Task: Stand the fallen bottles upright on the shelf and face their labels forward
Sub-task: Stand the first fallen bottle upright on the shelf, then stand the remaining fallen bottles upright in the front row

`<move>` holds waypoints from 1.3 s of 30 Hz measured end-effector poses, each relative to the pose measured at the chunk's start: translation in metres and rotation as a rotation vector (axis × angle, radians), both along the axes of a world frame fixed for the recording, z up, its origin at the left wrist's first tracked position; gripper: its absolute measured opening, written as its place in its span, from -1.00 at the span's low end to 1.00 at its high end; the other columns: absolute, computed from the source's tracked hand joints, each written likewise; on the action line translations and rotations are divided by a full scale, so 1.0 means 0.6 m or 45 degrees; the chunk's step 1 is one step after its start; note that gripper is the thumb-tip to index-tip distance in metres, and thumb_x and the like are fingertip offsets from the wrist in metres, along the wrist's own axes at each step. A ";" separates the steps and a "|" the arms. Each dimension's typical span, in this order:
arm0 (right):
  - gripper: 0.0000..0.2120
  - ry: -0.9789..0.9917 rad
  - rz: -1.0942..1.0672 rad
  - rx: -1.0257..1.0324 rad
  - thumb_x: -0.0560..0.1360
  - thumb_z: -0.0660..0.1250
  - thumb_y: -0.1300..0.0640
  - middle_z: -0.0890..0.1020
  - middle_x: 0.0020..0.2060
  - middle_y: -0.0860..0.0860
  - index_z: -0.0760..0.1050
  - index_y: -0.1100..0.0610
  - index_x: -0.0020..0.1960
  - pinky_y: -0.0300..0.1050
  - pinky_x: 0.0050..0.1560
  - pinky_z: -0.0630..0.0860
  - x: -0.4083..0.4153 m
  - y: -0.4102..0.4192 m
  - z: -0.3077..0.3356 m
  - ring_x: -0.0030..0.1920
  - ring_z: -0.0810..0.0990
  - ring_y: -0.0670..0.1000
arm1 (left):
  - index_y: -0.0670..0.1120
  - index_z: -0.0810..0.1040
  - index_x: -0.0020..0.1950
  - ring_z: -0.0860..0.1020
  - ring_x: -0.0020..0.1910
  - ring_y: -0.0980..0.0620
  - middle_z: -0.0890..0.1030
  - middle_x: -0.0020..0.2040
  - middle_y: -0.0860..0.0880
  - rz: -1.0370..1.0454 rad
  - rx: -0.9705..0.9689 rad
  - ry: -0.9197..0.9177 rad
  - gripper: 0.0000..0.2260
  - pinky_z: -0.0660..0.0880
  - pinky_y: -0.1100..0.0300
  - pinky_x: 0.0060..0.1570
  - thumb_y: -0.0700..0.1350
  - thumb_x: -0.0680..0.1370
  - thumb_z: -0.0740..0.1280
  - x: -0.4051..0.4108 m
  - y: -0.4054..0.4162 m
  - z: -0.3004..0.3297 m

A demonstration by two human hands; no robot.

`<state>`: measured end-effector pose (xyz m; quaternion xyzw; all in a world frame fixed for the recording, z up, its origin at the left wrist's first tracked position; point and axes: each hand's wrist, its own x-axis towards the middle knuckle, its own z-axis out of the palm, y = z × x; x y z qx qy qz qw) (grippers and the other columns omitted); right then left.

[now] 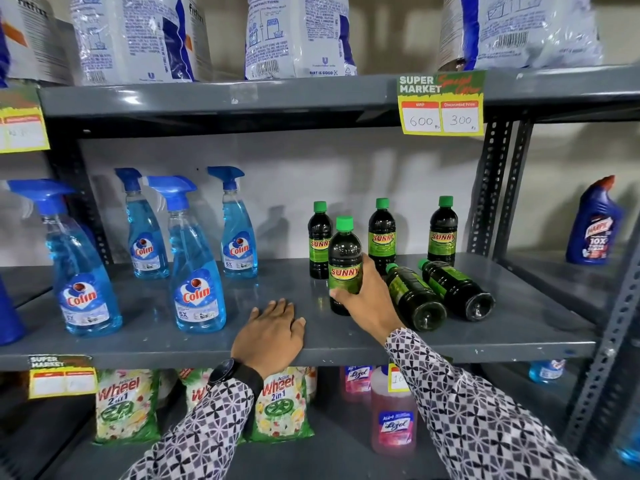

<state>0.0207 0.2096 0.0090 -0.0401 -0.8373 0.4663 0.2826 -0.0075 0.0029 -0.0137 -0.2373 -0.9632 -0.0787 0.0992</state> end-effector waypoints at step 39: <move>-0.56 -0.659 -0.344 0.516 0.57 0.43 -0.14 0.60 -0.03 0.10 0.51 0.24 0.14 -0.01 -0.06 0.59 0.117 0.132 0.138 -0.06 0.61 0.10 | -0.17 0.13 0.63 0.10 0.66 -0.15 0.14 0.66 -0.19 -0.068 -0.090 -0.116 -0.43 0.04 -0.23 0.61 0.08 0.68 -0.13 -0.018 0.035 0.004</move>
